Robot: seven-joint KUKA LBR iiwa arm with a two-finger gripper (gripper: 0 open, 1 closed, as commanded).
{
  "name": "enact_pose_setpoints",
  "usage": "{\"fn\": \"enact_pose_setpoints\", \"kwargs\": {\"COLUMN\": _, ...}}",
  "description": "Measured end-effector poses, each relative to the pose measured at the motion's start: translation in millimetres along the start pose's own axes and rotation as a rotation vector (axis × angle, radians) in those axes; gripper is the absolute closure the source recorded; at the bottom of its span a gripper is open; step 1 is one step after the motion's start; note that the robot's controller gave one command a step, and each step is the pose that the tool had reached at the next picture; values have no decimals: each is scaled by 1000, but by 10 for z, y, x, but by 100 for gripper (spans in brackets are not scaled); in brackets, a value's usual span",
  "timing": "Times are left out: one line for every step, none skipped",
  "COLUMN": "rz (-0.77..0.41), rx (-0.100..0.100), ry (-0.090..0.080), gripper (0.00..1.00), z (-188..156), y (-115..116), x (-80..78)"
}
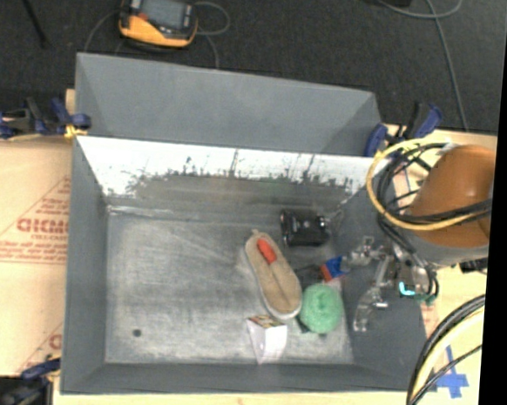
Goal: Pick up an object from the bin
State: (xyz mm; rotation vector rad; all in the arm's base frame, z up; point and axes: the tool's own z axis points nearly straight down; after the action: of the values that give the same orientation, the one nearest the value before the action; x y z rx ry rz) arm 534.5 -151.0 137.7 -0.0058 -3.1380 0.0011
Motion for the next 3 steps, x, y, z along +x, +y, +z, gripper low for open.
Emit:
{"fn": "enact_pose_setpoints", "kwargs": {"rz": -4, "rx": 2, "ry": -7, "gripper": 0, "z": -38, "y": 3, "x": -21}}
{"fn": "enact_pose_setpoints", "kwargs": {"rz": 54, "rx": 2, "ry": -16, "gripper": 0, "z": 261, "y": 151, "x": -79}}
{"fn": "enact_pose_setpoints", "kwargs": {"rz": -9, "rx": 1, "ry": -8, "gripper": 0, "z": 482, "y": 325, "x": -91}}
